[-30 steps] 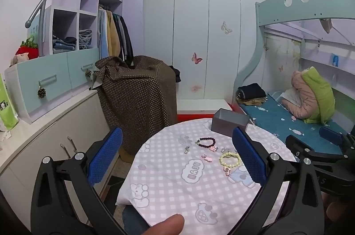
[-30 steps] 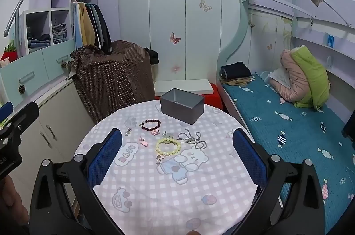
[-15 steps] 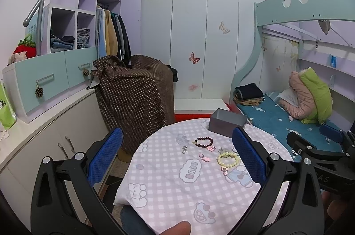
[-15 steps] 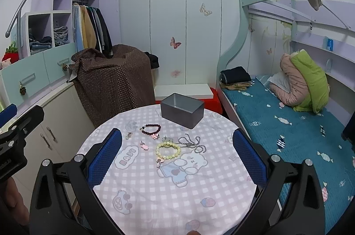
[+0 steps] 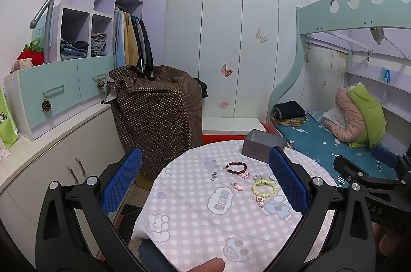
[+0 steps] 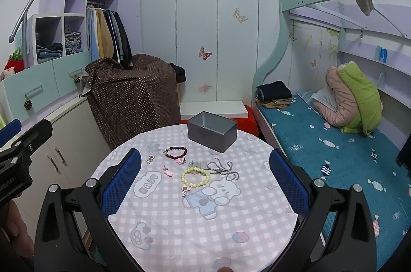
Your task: Organize jewelry
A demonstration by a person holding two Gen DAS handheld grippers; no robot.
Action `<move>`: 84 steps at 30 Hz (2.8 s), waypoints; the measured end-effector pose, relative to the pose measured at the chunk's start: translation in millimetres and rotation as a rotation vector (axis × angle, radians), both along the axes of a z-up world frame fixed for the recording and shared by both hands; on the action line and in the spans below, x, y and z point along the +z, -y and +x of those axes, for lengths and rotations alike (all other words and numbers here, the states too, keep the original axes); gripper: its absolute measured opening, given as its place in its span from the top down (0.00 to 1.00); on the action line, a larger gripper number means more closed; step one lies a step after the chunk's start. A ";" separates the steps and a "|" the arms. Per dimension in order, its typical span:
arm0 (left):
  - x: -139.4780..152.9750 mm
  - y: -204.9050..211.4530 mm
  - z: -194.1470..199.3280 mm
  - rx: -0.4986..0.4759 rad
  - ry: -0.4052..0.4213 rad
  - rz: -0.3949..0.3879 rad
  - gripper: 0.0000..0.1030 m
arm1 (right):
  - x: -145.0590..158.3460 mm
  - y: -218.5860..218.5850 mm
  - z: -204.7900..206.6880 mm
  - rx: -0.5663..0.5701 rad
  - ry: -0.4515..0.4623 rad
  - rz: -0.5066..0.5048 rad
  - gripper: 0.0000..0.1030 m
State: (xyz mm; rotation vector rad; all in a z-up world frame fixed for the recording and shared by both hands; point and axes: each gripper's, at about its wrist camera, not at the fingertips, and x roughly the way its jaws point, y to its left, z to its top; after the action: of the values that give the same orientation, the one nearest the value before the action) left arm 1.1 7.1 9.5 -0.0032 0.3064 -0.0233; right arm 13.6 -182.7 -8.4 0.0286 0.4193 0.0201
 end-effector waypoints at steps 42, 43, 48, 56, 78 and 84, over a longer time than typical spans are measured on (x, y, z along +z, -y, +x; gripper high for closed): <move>-150.2 28.1 184.7 -0.009 -0.403 0.029 0.05 | -105.0 47.6 145.8 0.041 -0.356 -0.038 0.07; -157.9 25.8 191.1 -0.004 -0.421 0.029 0.05 | -110.3 44.4 149.8 0.054 -0.371 -0.041 0.07; -176.6 19.9 212.9 0.011 -0.467 0.036 0.05 | -133.7 25.5 173.4 0.128 -0.428 -0.039 0.08; -194.5 25.7 237.7 -0.002 -0.518 0.053 0.05 | -170.8 18.7 206.8 0.170 -0.552 0.017 0.43; -236.0 63.6 289.6 -0.084 -0.633 0.047 0.24 | -179.1 21.1 208.8 0.203 -0.531 -0.091 0.92; -229.0 49.9 283.9 -0.116 -0.619 0.007 0.85 | -164.6 24.0 203.4 0.213 -0.493 -0.078 0.92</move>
State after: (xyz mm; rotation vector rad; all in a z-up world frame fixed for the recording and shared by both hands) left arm 285.0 -42.8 -219.5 0.0143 0.9257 -0.1375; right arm 217.0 -206.7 -173.0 -0.0907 0.9148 0.2098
